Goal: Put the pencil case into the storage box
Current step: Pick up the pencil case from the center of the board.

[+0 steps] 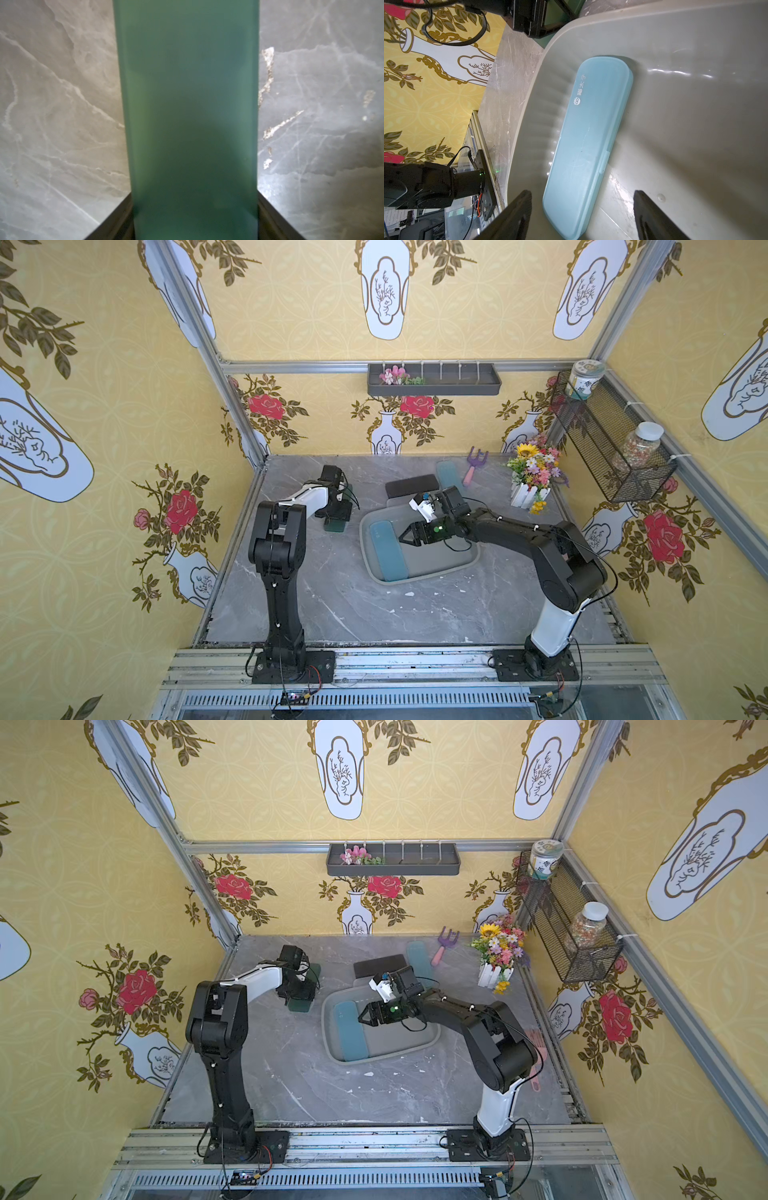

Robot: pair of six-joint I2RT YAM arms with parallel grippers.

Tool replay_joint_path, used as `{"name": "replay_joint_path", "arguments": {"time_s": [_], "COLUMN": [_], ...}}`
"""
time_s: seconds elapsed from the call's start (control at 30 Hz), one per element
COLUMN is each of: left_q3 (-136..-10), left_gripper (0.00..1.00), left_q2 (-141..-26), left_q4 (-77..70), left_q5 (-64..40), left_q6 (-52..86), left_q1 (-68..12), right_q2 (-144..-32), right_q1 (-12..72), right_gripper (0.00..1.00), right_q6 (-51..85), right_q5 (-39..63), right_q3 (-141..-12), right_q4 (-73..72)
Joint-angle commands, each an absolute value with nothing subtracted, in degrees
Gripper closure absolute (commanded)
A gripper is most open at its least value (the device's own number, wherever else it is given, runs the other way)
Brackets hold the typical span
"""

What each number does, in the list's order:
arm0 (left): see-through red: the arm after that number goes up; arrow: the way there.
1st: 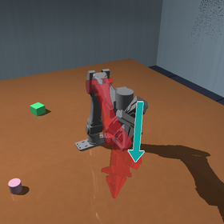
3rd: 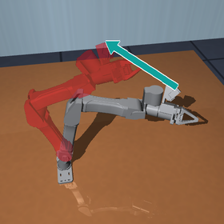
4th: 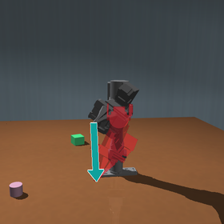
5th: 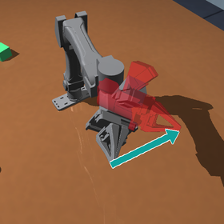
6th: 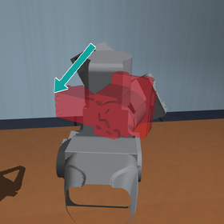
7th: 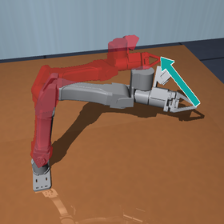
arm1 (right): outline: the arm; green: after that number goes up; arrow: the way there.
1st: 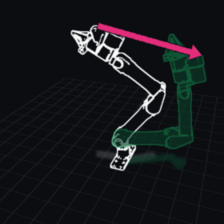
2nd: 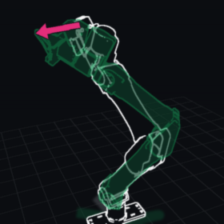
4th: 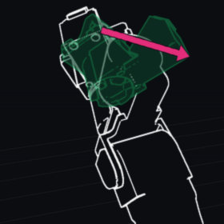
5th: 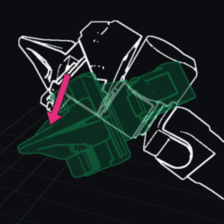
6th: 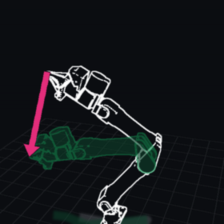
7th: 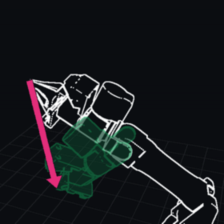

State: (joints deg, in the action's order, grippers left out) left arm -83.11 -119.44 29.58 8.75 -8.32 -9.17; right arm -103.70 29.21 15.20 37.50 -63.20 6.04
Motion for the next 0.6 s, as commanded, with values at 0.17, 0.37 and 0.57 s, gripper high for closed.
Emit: {"name": "replay_joint_path", "arguments": {"time_s": [0.17,0.37,0.57], "left_q3": [-79.68,-78.57,-78.16], "left_gripper": [0.27,0.27,0.27], "left_q2": [-117.26,-115.48,-114.18], "left_q4": [25.46,24.23,24.00], "left_q5": [6.70,6.50,6.11], "left_q6": [-7.03,-7.03,-6.86], "left_q1": [-9.22,-9.18,-9.22], "right_q2": [-103.56,-103.71,-104.02], "right_q1": [29.28,29.23,29.28], "right_gripper": [0.20,0.19,0.19], "right_q6": [15.29,15.47,15.78], "right_q5": [37.22,37.02,36.91], "right_q3": [-63.11,-63.31,-63.96], "right_q4": [5.32,5.41,5.32]}}
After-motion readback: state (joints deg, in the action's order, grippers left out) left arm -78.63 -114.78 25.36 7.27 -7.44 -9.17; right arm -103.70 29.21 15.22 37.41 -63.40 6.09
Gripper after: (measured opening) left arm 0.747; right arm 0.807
